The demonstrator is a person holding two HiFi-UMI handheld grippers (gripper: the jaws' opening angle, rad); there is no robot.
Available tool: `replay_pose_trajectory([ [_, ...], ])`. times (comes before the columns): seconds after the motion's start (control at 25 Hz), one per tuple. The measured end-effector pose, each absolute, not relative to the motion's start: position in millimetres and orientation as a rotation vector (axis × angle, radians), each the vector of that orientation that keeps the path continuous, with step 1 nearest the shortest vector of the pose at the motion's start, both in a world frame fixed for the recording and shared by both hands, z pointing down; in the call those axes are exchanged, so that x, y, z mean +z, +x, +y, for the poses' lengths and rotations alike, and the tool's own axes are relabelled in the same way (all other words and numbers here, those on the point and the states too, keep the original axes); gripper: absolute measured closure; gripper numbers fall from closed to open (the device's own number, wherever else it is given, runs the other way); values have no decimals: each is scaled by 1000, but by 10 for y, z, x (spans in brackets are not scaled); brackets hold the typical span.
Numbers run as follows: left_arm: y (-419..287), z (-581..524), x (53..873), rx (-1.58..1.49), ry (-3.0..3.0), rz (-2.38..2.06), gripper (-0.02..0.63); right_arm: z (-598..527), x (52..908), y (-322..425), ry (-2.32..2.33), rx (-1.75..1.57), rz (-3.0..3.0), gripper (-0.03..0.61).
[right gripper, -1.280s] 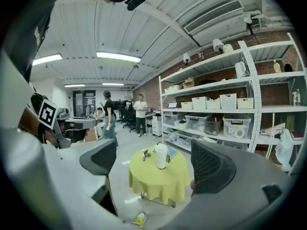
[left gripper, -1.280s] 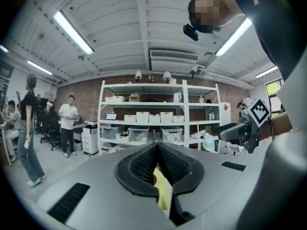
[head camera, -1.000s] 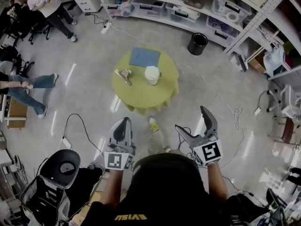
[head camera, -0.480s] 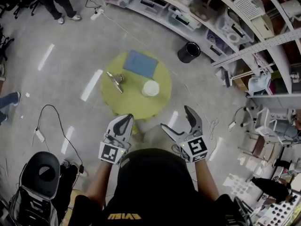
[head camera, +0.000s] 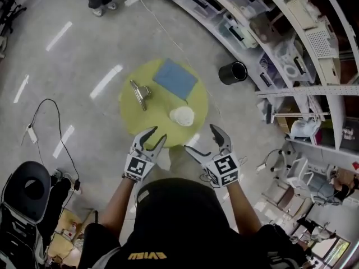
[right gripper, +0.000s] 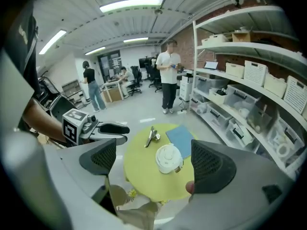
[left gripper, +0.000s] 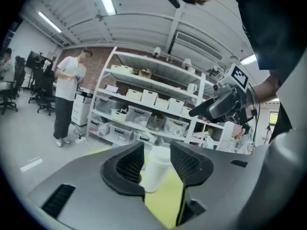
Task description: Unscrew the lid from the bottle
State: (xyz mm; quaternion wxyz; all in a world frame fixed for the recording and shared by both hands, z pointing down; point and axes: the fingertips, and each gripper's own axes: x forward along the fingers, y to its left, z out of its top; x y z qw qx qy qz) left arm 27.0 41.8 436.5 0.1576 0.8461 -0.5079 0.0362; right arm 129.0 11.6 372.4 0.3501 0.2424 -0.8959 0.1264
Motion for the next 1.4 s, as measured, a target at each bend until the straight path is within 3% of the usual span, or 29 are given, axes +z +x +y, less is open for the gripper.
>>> replay_pose_trajectory([
  [0.2,410,121,5100,254,2415,-1420,292,-225,4281,1187,503,334,-2222,94],
  [0.36,598,7,5575,347,2454,-1324,233,-379,4697,1061,429,300,-2143,94],
  [0.48,757,-95,5874,323,2482,-1217,131,-488,4997,900,392,255,-2104,94],
  [0.64,1080,-354,6139,410,2580,-1187,98,-613,5375,834,289,191,-1989,94],
  [0.72,1183,-495,6256,490,2593,-1220,95,-569,5542,870,218,213,-1902,107],
  [0.76,1219,-549,6326,541,2591,-1234,98,-552,5580,892,197,228,-1877,144],
  [0.8,1243,-591,6388,572,2596,-1238,241,-559,5595,908,191,240,-1868,146],
  [1.0,1154,-628,6481,460,2665,-1256,244,-575,5664,826,214,231,-1882,148],
  [1.4,1193,-654,6436,516,2705,-1283,238,-570,5650,839,216,228,-1876,150],
])
